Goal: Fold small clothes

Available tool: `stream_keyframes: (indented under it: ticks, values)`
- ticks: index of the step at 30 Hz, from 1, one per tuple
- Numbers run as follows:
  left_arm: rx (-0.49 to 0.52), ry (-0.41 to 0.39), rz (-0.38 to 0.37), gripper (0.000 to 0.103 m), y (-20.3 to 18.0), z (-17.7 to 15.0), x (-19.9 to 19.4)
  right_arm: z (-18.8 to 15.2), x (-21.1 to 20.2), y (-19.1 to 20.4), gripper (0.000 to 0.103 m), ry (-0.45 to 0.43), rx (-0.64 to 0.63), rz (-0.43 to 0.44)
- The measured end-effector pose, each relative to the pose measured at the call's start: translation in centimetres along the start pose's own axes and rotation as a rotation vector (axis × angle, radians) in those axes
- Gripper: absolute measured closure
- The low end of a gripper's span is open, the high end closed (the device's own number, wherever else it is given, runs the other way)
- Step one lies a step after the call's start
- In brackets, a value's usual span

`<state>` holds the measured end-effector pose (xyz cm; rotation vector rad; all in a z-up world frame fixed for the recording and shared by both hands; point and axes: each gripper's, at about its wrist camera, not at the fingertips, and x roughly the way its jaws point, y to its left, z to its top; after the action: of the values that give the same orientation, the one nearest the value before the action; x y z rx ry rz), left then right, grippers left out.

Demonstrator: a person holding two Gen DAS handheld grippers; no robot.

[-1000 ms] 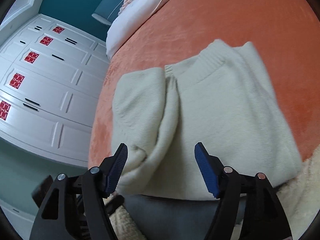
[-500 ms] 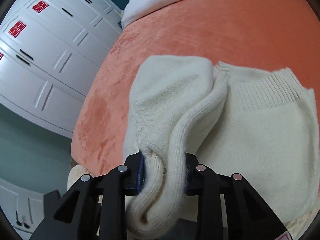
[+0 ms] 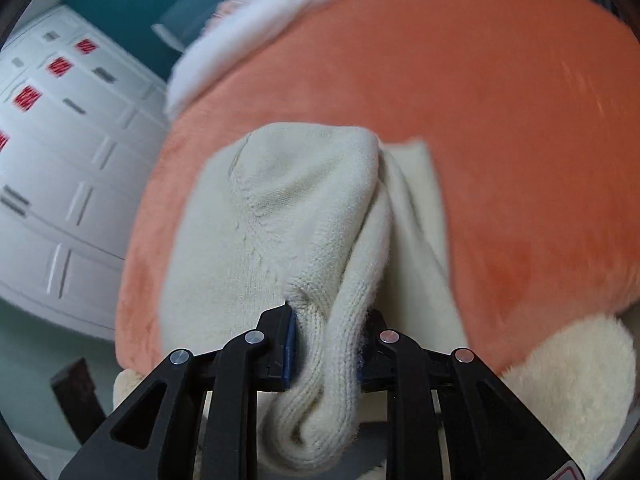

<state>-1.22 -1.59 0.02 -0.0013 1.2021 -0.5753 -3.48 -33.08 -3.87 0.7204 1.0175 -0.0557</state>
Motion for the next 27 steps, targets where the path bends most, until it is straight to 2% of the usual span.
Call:
stream_keyframes:
  ticks: [2, 4, 6, 9, 12, 13, 14, 15, 17, 19, 21, 23, 24, 26, 27]
  values:
    - [0.035, -0.007, 0.042, 0.079, -0.8, -0.1, -0.2, -1.6, 0.5, -1.7, 0.082, 0.003, 0.059, 0.051]
    - [0.037, -0.021, 0.057, 0.078, -0.8, -0.2, -0.6, -2.1, 0.4, -1.6, 0.079, -0.019, 0.076, 0.082]
    - [0.02, -0.024, 0.07, 0.067, -0.4, -0.1, -0.9, -2.0, 0.5, -1.5, 0.074, -0.017, 0.073, 0.083]
    - [0.011, -0.029, 0.105, 0.055, -0.4, -0.3, -1.3, -1.7, 0.0, -1.7, 0.069, -0.006, 0.084, 0.099]
    - [0.022, -0.035, 0.112, 0.052, 0.0, -0.4, -1.8, -2.2, -0.6, -2.7, 0.061, -0.008, 0.098, 0.144]
    - [0.028, -0.044, 0.097, 0.052, 0.1, -0.5, -2.3, -2.3, -0.6, -2.9, 0.061, -0.001, 0.097, 0.146]
    - [0.029, -0.055, 0.085, 0.05, 0.7, -0.5, -2.9, -2.3, -0.4, -2.6, 0.067, 0.01, 0.078, 0.127]
    - [0.023, -0.075, 0.077, 0.043, 0.9, -0.6, -3.7, -2.1, -0.3, -1.8, 0.081, 0.017, 0.036, 0.094]
    - [-0.005, -0.132, 0.082, 0.033, 1.8, -0.5, -5.3, -1.7, -1.1, 1.7, 0.082, -0.011, -0.088, 0.077]
    - [-0.05, -0.198, 0.078, 0.03, 3.0, -0.3, -7.4, -1.1, -2.7, 6.6, 0.082, -0.05, -0.176, 0.165]
    - [-0.138, -0.263, 0.028, 0.021, 4.9, -0.1, -10.0, -0.6, -3.8, 12.1, 0.082, -0.073, -0.269, 0.288]
    - [-0.197, -0.333, -0.014, 0.013, 6.6, -0.3, -12.3, -0.5, -2.7, 17.3, 0.082, -0.02, -0.354, 0.401]
    - [-0.202, -0.354, -0.016, 0.012, 7.2, -0.3, -13.1, -0.6, -1.5, 19.5, 0.082, 0.012, -0.379, 0.428]
    - [-0.186, -0.376, 0.007, 0.011, 8.1, -0.8, -13.9, -1.0, 2.0, 23.4, 0.082, 0.078, -0.443, 0.438]
    - [-0.185, -0.38, 0.031, 0.01, 8.6, -1.2, -14.0, -1.4, 4.3, 25.2, 0.079, 0.139, -0.47, 0.446]
